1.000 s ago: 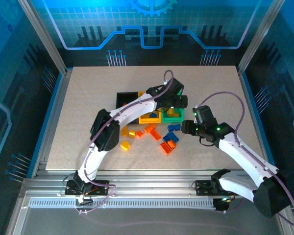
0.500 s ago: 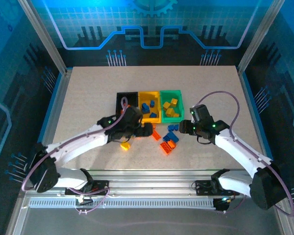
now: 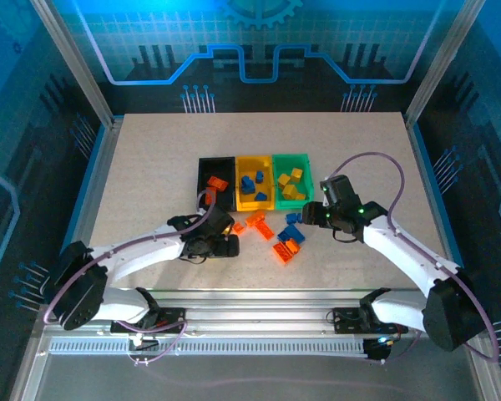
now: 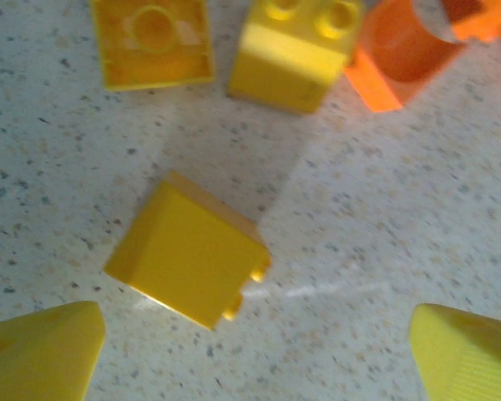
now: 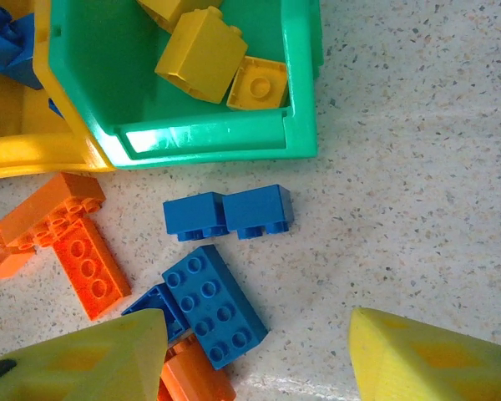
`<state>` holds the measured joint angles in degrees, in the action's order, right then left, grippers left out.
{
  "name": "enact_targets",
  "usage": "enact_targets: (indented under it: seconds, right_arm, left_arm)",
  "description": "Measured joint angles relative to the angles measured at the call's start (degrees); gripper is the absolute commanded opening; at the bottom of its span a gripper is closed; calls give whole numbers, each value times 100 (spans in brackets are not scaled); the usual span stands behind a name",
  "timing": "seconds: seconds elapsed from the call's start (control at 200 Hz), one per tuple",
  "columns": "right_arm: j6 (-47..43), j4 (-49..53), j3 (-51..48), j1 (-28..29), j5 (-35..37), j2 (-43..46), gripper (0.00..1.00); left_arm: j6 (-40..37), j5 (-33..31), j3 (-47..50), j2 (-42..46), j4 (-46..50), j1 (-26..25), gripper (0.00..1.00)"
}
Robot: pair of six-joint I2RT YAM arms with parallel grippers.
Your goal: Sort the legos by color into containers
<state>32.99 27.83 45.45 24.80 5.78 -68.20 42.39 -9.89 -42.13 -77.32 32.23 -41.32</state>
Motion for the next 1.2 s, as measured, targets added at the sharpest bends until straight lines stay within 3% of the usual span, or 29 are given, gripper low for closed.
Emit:
enact_targets:
  seconds: [0.3,0.565,0.7,0.951,1.201]
  right_arm:
    - [0,7,0,0,15,39,61]
    - [-2,31,0,0,61,116,61]
    - [0,37,0,-2,122,116,61]
    - [0,66,-2,-17,175,208,61]
    - [-2,144,-13,-70,192,330,60]
  left_arm:
    - [-116,-179,37,-820,-433,214,66]
    - [-184,-271,39,-741,-372,229,46]
    - [-199,-273,-144,-660,-212,33,44]
    - [-313,-162,-1934,-922,-24,-278,43]
    - [-708,44,-4656,-2887,-133,-280,41]
